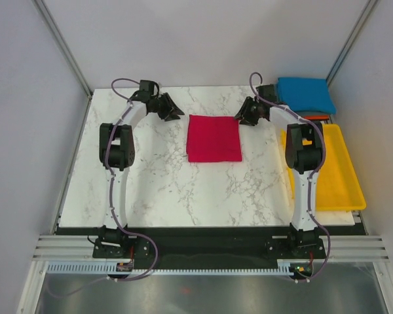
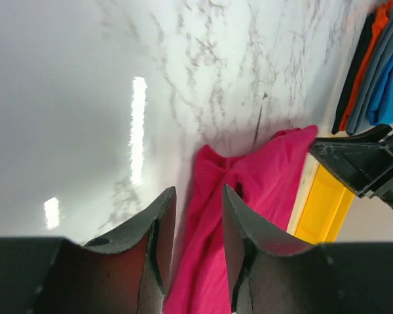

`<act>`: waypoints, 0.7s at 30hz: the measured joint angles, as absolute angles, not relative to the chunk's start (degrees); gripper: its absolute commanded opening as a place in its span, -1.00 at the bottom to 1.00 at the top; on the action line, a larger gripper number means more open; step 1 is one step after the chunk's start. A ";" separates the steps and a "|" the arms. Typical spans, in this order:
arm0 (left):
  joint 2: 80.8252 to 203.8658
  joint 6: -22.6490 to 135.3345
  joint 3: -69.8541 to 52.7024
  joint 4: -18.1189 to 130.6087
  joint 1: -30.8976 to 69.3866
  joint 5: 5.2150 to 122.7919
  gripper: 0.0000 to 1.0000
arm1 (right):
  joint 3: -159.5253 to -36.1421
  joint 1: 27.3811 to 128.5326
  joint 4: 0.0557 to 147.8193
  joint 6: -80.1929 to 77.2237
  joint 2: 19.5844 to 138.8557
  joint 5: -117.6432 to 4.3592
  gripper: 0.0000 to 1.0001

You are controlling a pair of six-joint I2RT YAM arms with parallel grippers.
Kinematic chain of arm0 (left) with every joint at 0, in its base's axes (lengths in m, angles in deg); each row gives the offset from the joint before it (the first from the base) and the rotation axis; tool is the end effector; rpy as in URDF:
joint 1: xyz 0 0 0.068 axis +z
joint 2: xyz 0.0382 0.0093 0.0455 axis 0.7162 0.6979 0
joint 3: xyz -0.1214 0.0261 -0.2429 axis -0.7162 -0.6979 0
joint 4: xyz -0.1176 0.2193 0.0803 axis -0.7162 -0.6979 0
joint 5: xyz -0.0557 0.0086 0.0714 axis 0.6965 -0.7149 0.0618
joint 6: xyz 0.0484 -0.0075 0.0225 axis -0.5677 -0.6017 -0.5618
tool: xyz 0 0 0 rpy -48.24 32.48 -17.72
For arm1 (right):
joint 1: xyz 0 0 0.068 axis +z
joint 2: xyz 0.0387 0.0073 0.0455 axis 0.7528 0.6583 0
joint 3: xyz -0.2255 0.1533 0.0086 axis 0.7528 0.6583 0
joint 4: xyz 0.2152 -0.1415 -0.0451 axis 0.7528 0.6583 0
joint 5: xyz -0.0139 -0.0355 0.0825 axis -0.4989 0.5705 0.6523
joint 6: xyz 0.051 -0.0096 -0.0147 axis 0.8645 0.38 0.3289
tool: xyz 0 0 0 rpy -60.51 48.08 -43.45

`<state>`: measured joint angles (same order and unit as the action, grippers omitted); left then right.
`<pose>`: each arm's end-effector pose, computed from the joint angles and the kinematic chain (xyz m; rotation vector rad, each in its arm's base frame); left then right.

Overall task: Fold and stack the t-shirts
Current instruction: Fold the tshirt

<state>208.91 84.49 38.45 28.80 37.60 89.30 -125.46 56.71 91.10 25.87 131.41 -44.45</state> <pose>0.5381 -0.0968 0.1594 -0.4022 2.4791 -1.0750 0.5088 0.0827 0.1555 0.3996 2.4450 0.7459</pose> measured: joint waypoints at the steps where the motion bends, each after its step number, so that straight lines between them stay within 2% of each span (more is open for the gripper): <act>1: 208.82 84.01 38.28 28.43 38.30 89.37 -0.20 | -125.46 56.23 91.47 25.61 131.22 -44.40 0.00; 7: 202.44 78.83 29.86 28.91 40.36 90.46 -0.26 | -119.95 54.28 90.95 22.57 123.17 -42.98 0.05; 11: 198.44 76.58 25.73 29.21 36.79 92.76 -0.32 | -113.90 55.29 91.10 20.72 115.92 -41.56 -0.07; 14: 197.98 75.59 25.71 30.98 33.73 95.45 -0.34 | -110.82 56.16 91.08 20.06 112.66 -40.14 -0.14; 21: 202.83 75.61 30.50 34.52 32.09 99.62 -0.35 | -101.90 58.79 90.03 20.87 109.90 -38.33 -0.16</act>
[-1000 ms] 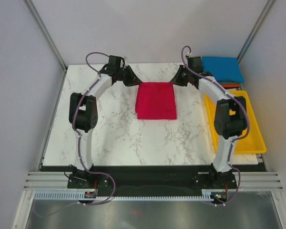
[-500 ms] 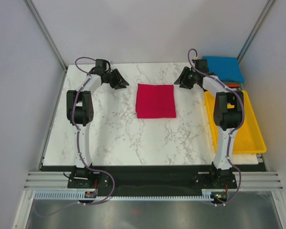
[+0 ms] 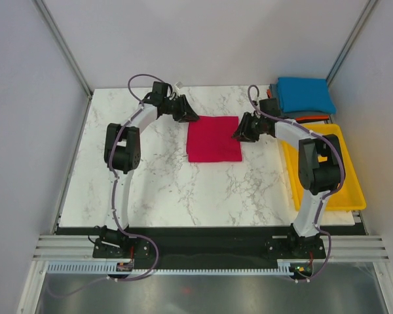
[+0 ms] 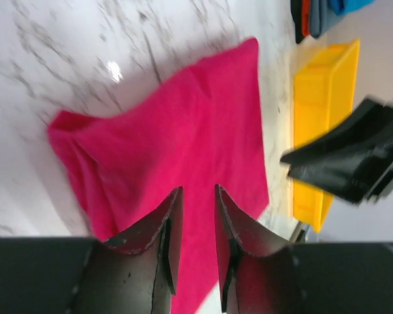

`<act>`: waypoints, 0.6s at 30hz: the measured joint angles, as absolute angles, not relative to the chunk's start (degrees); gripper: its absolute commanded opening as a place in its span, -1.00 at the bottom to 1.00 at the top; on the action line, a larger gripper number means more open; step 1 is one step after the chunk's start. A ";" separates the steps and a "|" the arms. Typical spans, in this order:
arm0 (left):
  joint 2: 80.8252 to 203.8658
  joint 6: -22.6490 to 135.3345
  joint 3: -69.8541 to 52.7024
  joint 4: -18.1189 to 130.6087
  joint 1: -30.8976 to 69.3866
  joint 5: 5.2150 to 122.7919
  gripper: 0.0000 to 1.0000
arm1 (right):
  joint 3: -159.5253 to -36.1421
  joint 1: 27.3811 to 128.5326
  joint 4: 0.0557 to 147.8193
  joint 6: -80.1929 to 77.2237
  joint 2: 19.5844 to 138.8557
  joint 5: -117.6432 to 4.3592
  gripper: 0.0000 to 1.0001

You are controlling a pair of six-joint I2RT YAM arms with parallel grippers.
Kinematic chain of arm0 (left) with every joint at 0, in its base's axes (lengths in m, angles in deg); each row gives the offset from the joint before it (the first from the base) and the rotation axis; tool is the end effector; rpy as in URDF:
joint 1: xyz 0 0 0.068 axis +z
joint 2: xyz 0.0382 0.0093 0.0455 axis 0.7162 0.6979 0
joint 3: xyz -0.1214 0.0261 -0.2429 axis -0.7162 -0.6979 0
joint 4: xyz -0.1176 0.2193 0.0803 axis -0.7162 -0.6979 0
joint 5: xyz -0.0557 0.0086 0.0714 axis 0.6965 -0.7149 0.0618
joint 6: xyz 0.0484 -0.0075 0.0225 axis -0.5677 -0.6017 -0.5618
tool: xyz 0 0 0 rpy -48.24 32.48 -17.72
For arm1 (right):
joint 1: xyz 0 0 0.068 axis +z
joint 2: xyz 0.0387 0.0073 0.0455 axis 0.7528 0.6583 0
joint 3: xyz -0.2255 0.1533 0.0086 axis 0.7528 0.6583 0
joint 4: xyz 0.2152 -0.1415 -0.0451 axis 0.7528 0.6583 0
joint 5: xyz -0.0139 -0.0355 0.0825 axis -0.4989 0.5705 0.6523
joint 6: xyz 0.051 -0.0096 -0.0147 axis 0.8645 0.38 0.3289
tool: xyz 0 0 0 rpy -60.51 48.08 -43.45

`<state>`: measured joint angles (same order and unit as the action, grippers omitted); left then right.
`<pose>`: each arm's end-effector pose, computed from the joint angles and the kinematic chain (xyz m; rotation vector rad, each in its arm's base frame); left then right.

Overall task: Fold and stack the t-shirts
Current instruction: Fold the tshirt

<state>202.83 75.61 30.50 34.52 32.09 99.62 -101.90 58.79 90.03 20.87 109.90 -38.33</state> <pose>0.5080 -0.1487 0.1800 0.0439 2.4186 -1.2700 0.4181 0.0893 0.1997 0.2017 2.4803 0.8508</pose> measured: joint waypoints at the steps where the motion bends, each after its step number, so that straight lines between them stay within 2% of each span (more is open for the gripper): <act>1: 204.80 75.64 32.33 34.74 32.42 99.75 -0.35 | -99.74 59.31 89.59 21.20 109.47 -38.20 -0.16; 9: 216.87 78.06 43.02 35.81 34.52 101.19 -0.35 | -91.96 62.04 87.82 21.83 107.54 -38.83 -0.15; 18: 217.35 81.49 44.33 38.07 35.15 105.43 -0.27 | -91.02 61.67 86.95 20.78 107.35 -41.91 -0.24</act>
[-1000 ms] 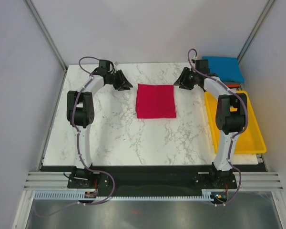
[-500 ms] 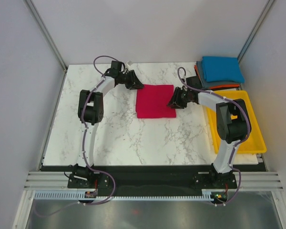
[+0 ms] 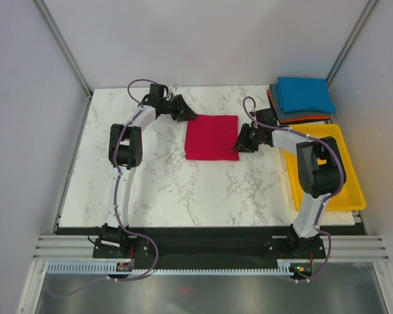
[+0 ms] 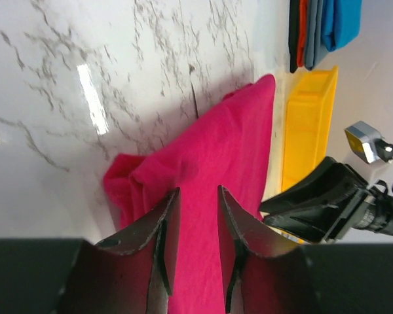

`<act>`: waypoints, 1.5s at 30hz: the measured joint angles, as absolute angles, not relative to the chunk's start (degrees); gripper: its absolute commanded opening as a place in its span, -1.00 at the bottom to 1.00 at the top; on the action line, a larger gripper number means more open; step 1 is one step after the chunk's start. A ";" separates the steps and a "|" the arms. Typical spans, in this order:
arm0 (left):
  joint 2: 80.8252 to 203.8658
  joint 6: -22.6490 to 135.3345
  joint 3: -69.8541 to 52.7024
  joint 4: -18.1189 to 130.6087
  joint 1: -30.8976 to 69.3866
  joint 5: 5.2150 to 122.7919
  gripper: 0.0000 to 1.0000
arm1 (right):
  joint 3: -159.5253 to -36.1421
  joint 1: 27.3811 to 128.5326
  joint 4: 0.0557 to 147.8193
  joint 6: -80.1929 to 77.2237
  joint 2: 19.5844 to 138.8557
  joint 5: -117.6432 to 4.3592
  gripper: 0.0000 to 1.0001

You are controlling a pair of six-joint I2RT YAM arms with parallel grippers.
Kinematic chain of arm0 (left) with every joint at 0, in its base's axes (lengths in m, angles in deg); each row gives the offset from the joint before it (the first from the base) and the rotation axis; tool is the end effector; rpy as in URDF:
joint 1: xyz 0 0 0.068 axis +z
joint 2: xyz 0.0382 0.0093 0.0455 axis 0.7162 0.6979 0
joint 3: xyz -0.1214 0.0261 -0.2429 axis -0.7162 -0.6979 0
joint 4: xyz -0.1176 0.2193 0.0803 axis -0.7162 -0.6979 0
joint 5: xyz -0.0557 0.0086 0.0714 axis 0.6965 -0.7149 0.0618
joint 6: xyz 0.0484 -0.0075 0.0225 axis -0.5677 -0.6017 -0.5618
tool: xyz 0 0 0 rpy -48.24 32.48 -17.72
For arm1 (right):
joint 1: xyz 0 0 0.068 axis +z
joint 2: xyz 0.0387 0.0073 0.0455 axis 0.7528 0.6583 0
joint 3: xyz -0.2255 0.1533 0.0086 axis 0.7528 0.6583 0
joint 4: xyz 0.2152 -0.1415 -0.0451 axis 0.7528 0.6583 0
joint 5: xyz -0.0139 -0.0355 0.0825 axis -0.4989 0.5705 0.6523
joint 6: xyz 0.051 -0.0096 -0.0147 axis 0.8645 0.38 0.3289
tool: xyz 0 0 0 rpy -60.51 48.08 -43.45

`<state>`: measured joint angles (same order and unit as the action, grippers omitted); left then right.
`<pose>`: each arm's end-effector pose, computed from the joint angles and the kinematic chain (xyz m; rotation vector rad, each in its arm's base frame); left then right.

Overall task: Fold and stack the t-shirts
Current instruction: Fold the tshirt

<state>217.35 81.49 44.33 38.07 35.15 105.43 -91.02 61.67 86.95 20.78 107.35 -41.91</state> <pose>0.5549 -0.1313 0.1290 -0.0525 2.3762 -1.4082 0.3823 0.1011 0.1632 0.2007 2.5819 0.7777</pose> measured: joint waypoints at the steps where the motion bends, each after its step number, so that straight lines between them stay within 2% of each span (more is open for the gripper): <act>1: 216.78 81.54 43.68 38.07 35.29 105.67 -0.26 | -90.36 61.67 86.86 20.76 107.19 -42.04 -0.24; 8: 201.22 80.12 30.28 35.03 37.01 104.67 -0.25 | -87.50 61.67 88.59 20.80 103.30 -42.74 -0.21; 13: 183.88 79.46 14.61 37.78 37.65 104.73 -0.25 | -87.50 61.69 88.63 20.87 99.37 -41.96 -0.15; 17: 177.28 79.44 4.03 40.56 35.24 104.87 -0.25 | -87.50 61.76 88.76 20.85 98.91 -41.17 -0.16; 21: 179.19 79.44 -2.25 41.74 31.55 104.91 -0.29 | -87.50 61.89 88.78 20.80 99.13 -40.27 -0.22; 22: 180.54 79.44 -2.92 41.82 30.67 104.91 -0.29 | -87.50 61.96 88.70 20.76 99.33 -39.90 -0.33; 31: 187.01 79.70 -3.69 41.82 27.61 102.88 -0.36 | -92.15 66.33 89.16 21.83 104.75 -36.10 -0.78; 36: 187.01 79.66 -3.67 40.73 27.66 98.20 -0.37 | -96.98 69.21 87.49 22.57 108.55 -34.22 -0.79; 45: 186.88 79.55 -4.54 38.83 27.68 92.04 -0.38 | -97.27 69.04 87.47 22.29 116.07 -34.11 -0.78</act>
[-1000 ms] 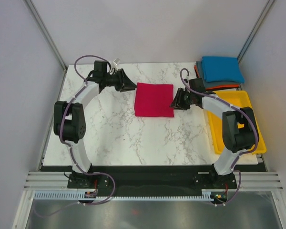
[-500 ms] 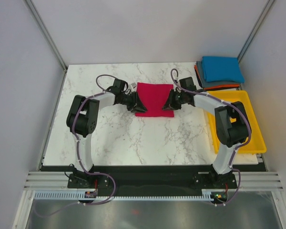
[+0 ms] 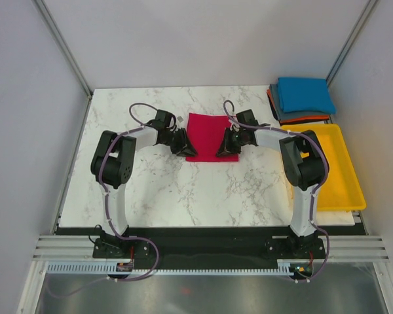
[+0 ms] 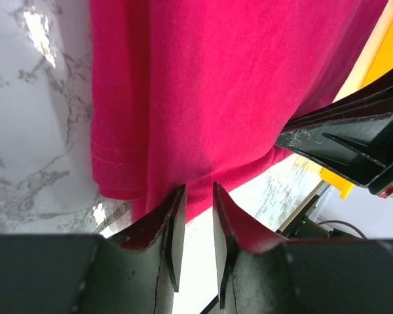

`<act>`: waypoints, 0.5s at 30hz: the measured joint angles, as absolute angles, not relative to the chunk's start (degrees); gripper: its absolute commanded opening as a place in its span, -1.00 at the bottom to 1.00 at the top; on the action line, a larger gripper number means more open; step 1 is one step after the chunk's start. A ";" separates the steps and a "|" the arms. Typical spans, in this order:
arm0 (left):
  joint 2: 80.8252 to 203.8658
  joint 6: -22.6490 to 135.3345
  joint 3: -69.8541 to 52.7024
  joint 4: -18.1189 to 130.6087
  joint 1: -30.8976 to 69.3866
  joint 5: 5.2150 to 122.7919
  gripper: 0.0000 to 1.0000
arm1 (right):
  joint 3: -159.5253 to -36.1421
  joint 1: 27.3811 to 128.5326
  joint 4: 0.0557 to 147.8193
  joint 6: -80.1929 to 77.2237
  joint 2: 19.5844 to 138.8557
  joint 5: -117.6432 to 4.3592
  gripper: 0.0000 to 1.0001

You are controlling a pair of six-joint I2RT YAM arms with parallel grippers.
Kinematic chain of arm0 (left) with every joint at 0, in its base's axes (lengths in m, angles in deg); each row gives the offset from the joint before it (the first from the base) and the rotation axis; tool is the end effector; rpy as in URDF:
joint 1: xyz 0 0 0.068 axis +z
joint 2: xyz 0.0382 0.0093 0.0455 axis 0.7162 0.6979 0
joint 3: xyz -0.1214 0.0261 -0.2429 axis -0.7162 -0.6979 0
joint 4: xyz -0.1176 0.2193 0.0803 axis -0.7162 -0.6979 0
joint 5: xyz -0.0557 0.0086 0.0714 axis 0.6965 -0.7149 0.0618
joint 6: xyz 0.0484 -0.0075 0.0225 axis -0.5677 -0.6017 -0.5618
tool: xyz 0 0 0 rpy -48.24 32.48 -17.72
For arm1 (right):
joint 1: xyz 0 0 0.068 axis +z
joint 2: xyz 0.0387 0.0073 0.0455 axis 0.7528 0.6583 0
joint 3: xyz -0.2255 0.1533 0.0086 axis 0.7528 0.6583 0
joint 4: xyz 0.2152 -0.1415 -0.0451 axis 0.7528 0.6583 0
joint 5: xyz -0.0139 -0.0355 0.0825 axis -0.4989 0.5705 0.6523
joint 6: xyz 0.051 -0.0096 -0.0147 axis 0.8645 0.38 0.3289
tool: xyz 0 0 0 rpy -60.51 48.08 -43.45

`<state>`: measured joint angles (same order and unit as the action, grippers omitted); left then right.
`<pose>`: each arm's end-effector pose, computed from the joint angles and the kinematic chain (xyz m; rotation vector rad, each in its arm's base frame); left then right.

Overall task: Fold and stack the t-shirts
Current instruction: Fold the tshirt, then neatly place the folded tshirt to the corner

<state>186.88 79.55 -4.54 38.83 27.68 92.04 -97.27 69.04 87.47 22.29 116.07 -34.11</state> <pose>0.3958 -0.1512 0.1281 -0.1514 2.7244 -1.1326 0.3890 0.1624 0.1362 0.0292 2.6818 0.9909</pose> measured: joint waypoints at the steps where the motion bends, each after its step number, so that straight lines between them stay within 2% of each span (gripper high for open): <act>1: 186.75 79.55 -4.52 38.63 27.66 91.77 -0.37 | -97.29 69.01 87.60 22.20 115.89 -34.24 -0.77; 5: 185.11 78.87 -3.60 34.48 27.81 89.72 -0.31 | -97.49 69.01 89.44 21.85 114.36 -34.87 -0.64; 9: 182.97 77.73 -0.19 29.06 28.40 87.71 -0.29 | -97.84 68.84 92.35 21.35 110.15 -36.69 -0.35; 10: 182.42 77.54 0.77 28.32 28.47 87.49 -0.29 | -98.29 68.60 92.89 20.96 109.01 -37.45 -0.20; 14: 179.75 76.73 2.04 26.57 28.86 87.71 -0.29 | -101.94 66.00 93.79 19.05 107.02 -39.77 0.03; 15: 179.56 76.58 2.21 26.42 28.88 87.95 -0.30 | -103.21 65.06 94.01 18.33 107.09 -40.27 0.14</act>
<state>179.56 76.58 2.21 26.42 28.88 87.95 -103.21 65.06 94.01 18.33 107.09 -40.27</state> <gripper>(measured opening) 0.354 0.493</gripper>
